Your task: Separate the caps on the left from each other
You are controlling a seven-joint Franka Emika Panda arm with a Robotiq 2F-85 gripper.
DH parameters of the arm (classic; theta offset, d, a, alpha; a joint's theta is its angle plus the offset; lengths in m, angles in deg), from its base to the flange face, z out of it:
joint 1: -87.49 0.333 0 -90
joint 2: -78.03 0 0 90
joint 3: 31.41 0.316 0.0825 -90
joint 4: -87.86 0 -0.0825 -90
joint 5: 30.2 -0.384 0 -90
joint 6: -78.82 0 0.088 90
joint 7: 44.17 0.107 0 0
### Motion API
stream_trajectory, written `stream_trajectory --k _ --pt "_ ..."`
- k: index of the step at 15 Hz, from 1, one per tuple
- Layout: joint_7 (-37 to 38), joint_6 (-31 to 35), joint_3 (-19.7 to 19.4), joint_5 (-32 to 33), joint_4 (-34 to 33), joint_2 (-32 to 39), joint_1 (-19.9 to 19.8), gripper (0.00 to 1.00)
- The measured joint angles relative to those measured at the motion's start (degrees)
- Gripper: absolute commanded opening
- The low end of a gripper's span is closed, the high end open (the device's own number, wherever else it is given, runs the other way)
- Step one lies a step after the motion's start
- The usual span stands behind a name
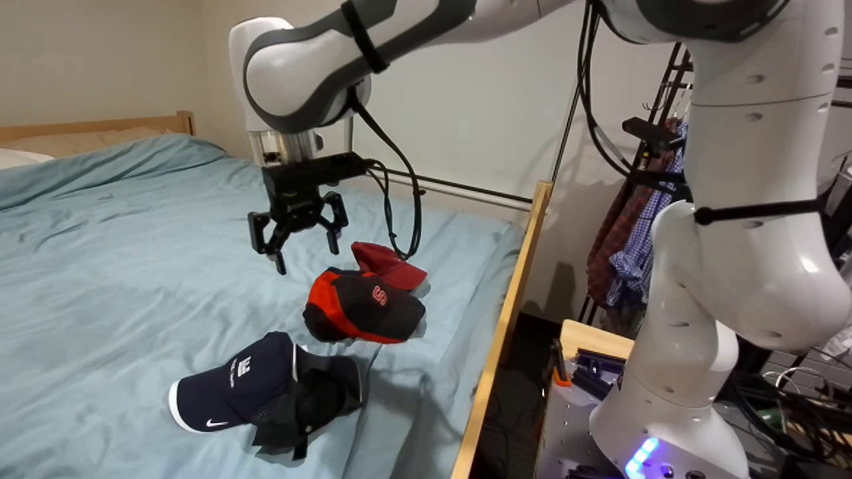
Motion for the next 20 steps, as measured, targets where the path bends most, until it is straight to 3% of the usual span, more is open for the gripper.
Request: stream_trajectory --k 4,11,16,20 --pt "0.1 -3.0 0.8 0.2 -2.7 3.2 -0.8 1.00" --pt "10.8 -3.4 1.6 -2.6 -1.7 4.6 -2.5 1.00" --pt "8.1 2.7 2.5 -3.8 -1.9 9.5 -5.3 1.00" --pt "1.7 4.8 3.7 -3.7 -7.0 15.5 -5.4 1.00"
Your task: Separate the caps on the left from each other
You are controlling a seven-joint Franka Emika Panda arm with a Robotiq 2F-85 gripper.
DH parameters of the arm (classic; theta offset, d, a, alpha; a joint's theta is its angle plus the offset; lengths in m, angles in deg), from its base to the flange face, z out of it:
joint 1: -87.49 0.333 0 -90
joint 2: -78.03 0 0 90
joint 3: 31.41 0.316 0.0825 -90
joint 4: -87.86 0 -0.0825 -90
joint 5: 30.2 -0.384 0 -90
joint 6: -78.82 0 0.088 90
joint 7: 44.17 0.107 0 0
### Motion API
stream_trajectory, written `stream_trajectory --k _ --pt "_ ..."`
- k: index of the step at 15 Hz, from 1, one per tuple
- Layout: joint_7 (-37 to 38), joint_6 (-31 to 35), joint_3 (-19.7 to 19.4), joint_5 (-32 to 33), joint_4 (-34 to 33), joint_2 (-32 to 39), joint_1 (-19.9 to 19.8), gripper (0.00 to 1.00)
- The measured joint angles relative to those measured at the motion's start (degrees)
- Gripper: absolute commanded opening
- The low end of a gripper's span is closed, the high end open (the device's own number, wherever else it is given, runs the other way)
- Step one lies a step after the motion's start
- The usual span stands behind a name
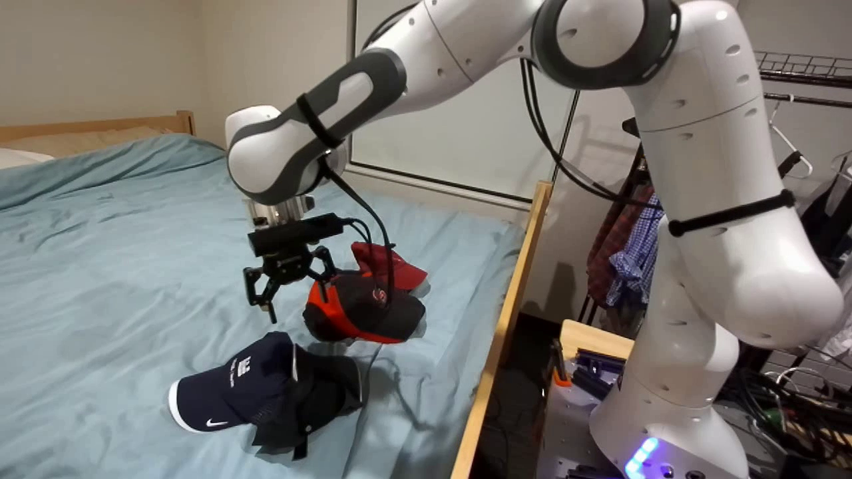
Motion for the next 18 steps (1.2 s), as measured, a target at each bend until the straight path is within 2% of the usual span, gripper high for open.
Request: stream_trajectory --k 5,9,18 --pt "-4.1 -3.2 1.6 -0.7 -5.8 4.6 0.1 1.00" --pt "-3.8 -5.1 2.3 -3.5 -6.1 6.4 0.2 1.00" --pt "-1.5 -5.0 1.4 -3.2 -6.1 9.4 1.3 1.00"
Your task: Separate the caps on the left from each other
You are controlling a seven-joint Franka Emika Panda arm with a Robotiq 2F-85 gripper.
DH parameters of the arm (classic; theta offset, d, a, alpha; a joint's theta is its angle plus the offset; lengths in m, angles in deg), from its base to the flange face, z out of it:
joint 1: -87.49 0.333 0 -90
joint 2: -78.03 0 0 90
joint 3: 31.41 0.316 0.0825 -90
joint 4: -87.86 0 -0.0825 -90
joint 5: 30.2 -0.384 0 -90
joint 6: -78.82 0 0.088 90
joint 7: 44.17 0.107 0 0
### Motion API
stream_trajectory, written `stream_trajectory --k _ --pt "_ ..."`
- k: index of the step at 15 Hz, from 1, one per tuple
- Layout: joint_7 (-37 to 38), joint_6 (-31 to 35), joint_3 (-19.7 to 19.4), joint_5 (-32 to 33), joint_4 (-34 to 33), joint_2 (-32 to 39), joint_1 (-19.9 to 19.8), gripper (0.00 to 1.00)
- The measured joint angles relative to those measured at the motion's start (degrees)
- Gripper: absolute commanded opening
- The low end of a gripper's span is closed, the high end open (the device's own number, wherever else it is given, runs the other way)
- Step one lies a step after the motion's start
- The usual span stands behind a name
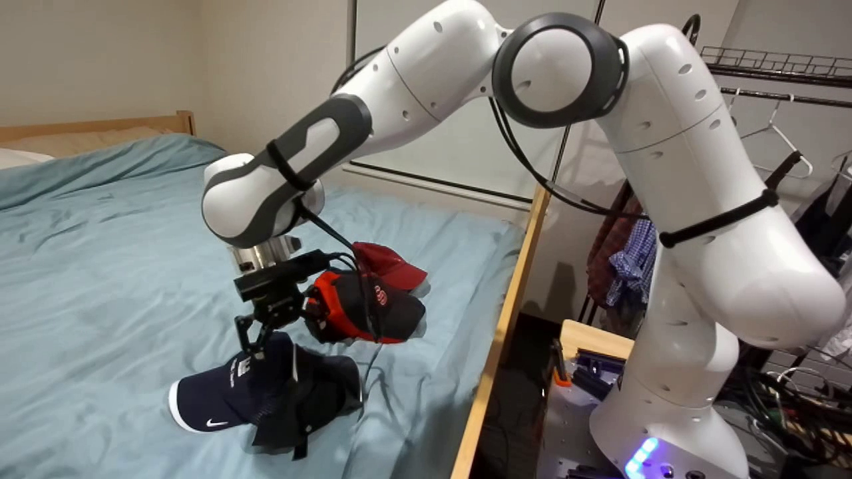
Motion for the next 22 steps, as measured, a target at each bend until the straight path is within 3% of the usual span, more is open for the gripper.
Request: stream_trajectory --k 1,2,3,14,18,22 --pt "0.0 0.2 0.0 0.0 0.0 0.9 0.2 1.00" --pt "0.0 0.5 0.0 -0.1 0.0 1.8 0.3 0.75" --pt "0.0 0.9 0.1 -0.2 -0.1 2.6 0.4 0.73" --pt "0.2 1.5 0.4 -0.3 -2.7 4.5 0.8 0.02" --pt "2.1 1.4 0.2 -0.3 -3.7 4.4 0.8 0.02" --pt "9.2 1.6 -1.9 0.1 -3.6 2.8 1.7 0.03"
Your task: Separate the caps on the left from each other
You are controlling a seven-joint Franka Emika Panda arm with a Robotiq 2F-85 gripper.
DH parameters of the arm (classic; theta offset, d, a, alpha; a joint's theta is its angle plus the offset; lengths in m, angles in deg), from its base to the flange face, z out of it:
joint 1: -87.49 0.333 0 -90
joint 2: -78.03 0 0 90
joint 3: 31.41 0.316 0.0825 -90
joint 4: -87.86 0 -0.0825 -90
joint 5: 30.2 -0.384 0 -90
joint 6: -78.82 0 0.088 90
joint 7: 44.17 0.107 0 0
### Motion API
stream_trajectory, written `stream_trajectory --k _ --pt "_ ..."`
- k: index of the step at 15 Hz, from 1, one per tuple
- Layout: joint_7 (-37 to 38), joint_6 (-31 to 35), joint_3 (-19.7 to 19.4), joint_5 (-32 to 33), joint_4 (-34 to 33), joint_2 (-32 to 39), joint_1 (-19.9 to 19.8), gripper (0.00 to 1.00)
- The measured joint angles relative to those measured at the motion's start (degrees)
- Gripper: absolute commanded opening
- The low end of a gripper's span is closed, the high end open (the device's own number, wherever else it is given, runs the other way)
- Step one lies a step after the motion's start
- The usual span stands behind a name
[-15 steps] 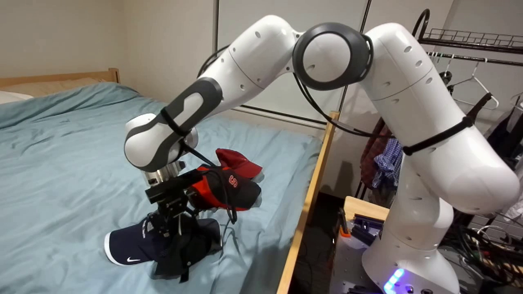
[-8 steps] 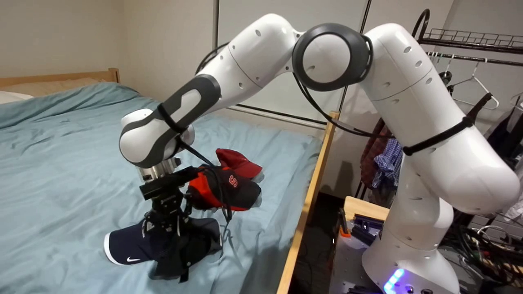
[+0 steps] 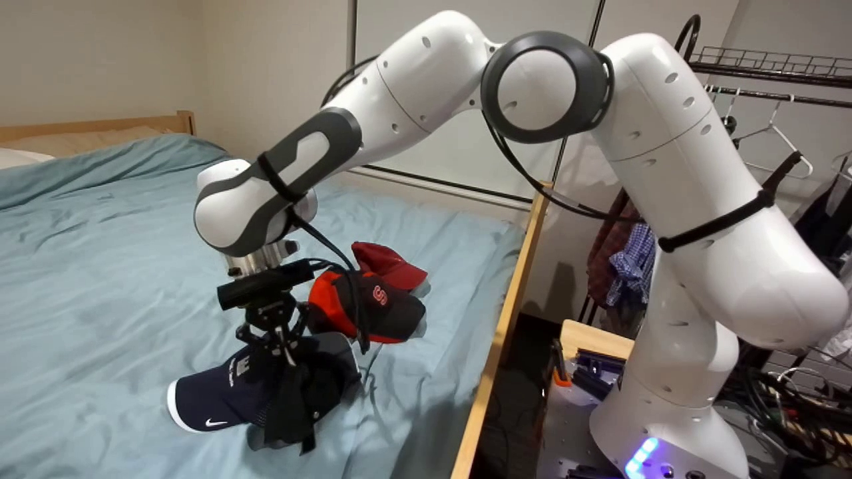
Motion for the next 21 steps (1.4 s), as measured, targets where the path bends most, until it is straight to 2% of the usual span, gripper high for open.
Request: stream_trajectory --k 5,9,12,21 --pt "12.1 1.7 -3.9 6.6 4.3 -10.5 2.8 0.03" --pt "21.0 0.0 -5.4 19.0 5.9 -19.8 4.2 0.03" --pt "25.5 -1.5 -5.8 28.2 5.9 -23.1 4.2 0.06" --pt "26.5 -1.5 -5.6 29.5 6.0 -23.3 3.8 0.03"
